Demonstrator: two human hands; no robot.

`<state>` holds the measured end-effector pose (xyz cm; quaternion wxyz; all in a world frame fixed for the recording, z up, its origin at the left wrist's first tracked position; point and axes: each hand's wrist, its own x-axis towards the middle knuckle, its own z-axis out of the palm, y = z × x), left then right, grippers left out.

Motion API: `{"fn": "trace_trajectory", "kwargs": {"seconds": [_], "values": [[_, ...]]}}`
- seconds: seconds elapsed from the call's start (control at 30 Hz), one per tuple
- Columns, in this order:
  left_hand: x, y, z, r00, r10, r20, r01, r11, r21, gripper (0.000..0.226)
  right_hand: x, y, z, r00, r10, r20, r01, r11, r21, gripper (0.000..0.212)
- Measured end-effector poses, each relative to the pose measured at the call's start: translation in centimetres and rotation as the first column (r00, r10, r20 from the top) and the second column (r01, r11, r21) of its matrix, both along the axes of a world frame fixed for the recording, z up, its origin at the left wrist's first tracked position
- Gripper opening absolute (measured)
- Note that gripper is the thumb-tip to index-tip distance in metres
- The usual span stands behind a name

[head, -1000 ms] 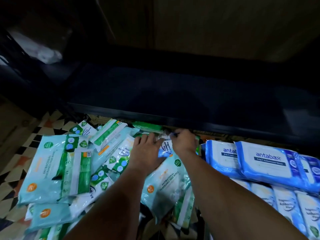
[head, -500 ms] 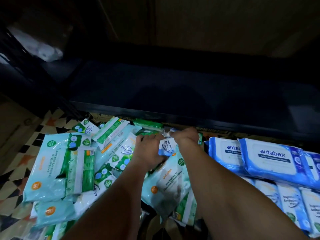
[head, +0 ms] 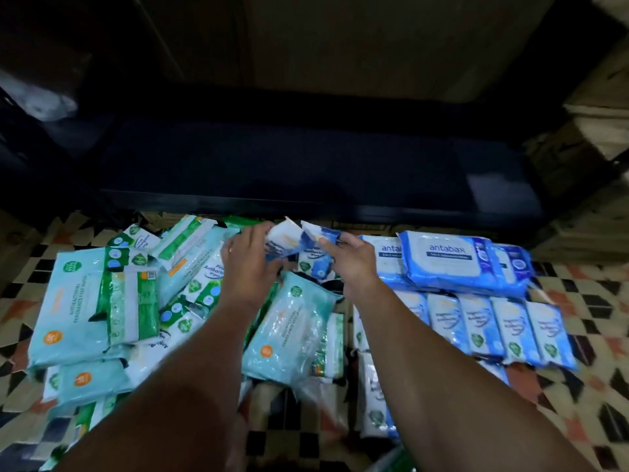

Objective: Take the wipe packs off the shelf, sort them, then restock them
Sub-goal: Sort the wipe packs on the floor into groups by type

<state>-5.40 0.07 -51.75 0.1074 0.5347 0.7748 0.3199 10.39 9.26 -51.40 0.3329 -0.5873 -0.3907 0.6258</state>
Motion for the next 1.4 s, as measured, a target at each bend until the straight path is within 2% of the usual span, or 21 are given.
{"fn": "trace_trajectory", "kwargs": {"seconds": [0.03,0.1,0.23,0.3,0.37,0.57,0.63,0.77,0.87,0.97,1.1,1.17,1.27,1.33,1.4], "values": [[0.4,-0.1,0.2,1.0,0.008,-0.002,-0.008,1.0,-0.003,0.059,0.6,-0.6,0.3,0.999,-0.002,-0.039,0.003,1.0,0.025,0.024],[1.9,-0.5,1.0,0.991,-0.032,0.127,0.031,0.999,0.012,0.052,1.9,-1.7,1.3,0.997,-0.022,-0.067,0.026,0.998,0.056,0.037],[6.1,-1.7,2.4,0.906,-0.086,0.414,0.074,0.996,0.046,0.048,5.5,-3.1,3.0,0.999,-0.026,-0.03,0.03,0.989,0.143,0.031],[8.4,-2.0,2.7,0.868,-0.075,0.491,0.051,0.997,0.061,0.05,7.7,-3.7,4.0,1.0,-0.027,0.008,0.025,0.987,0.162,0.043],[10.6,-2.3,3.1,0.844,-0.062,0.533,0.034,0.997,0.062,0.051,10.1,-4.2,4.3,0.998,-0.05,0.024,0.046,0.985,0.169,0.051],[16.8,-3.0,3.1,0.749,-0.039,0.661,0.051,0.999,0.002,0.051,17.1,-6.3,4.8,0.988,-0.151,0.034,0.142,0.974,0.178,0.029],[18.6,-3.0,2.9,0.727,-0.033,0.686,0.065,0.998,-0.021,0.043,19.0,-6.8,4.8,0.984,-0.179,0.028,0.171,0.968,0.183,0.027],[21.9,-3.3,2.6,0.679,-0.026,0.734,0.128,0.988,-0.083,0.028,22.1,-7.9,4.4,0.972,-0.229,0.051,0.218,0.963,0.158,0.048],[23.7,-3.6,2.6,0.63,0.006,0.777,0.166,0.976,-0.142,0.03,24.1,-8.6,3.9,0.964,-0.263,0.029,0.258,0.959,0.119,0.051],[24.7,-3.7,2.3,0.582,0.002,0.813,0.218,0.963,-0.158,0.032,25.6,-9.2,3.6,0.952,-0.296,0.074,0.285,0.95,0.128,0.055],[25.7,-3.6,1.5,0.584,-0.013,0.811,0.286,0.939,-0.191,0.035,28.0,-10.0,2.9,0.928,-0.343,0.147,0.324,0.936,0.139,0.053],[26.4,-3.7,1.3,0.595,-0.033,0.803,0.341,0.915,-0.216,0.06,29.2,-10.4,2.2,0.904,-0.36,0.23,0.332,0.931,0.151,0.049],[27.8,-4.4,1.0,0.664,-0.1,0.741,0.393,0.89,-0.231,0.093,30.9,-10.9,0.8,0.824,-0.379,0.421,0.337,0.925,0.172,0.04],[28.8,-5.0,0.2,0.701,-0.133,0.701,0.409,0.88,-0.243,0.096,31.8,-11.2,-0.4,0.773,-0.371,0.515,0.348,0.926,0.145,0.036],[29.7,-5.6,-0.5,0.754,-0.19,0.629,0.433,0.864,-0.257,0.083,32.1,-11.5,-1.3,0.739,-0.353,0.574,0.358,0.927,0.108,0.034]]}}
